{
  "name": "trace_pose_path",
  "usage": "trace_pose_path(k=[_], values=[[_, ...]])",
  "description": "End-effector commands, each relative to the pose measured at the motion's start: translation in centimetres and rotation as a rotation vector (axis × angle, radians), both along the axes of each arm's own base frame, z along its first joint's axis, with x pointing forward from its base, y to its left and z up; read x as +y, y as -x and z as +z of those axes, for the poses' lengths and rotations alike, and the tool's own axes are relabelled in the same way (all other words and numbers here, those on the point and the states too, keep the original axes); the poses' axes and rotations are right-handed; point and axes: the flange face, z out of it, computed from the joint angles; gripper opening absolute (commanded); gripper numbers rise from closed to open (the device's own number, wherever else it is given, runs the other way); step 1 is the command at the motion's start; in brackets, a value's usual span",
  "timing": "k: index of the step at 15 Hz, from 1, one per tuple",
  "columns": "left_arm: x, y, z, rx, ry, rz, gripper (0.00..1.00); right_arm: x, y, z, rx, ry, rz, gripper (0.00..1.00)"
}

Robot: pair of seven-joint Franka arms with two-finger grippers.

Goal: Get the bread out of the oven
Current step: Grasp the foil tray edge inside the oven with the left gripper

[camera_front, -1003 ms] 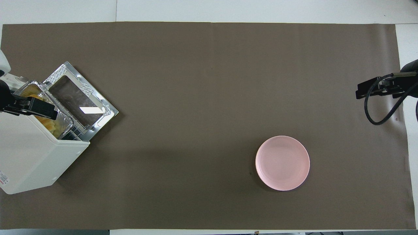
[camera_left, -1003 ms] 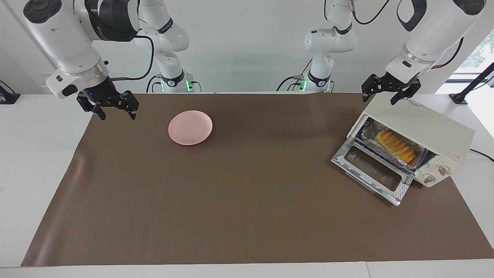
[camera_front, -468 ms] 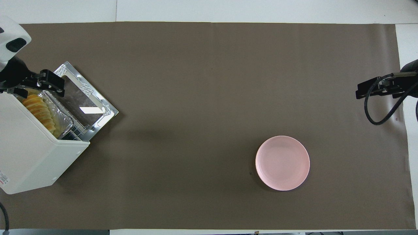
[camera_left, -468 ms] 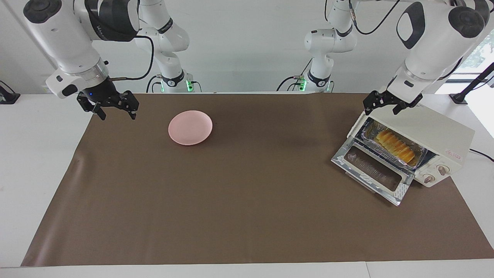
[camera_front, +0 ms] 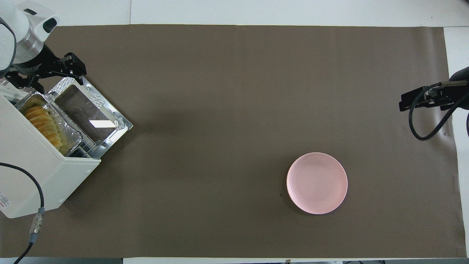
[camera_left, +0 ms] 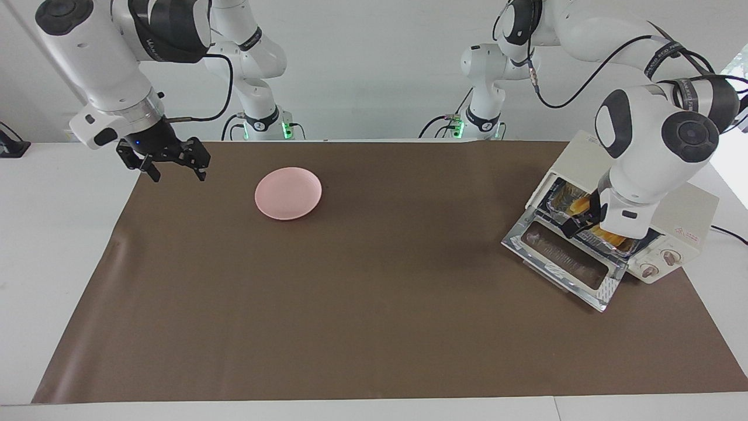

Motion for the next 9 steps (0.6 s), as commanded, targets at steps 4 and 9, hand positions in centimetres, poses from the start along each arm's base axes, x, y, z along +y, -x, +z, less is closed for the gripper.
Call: trace_pose_path(k=[4, 9], values=[[1.8, 3.9, -5.4, -0.093, -0.095, 0.227, 1.0, -0.1, 0.3, 0.4, 0.006, -0.015, -0.018, 1.0], [3.4, 5.9, -8.8, -0.064, -0.106, 0.289, 1.0, -0.1, 0.3, 0.4, 0.006, -0.015, -0.018, 1.0]])
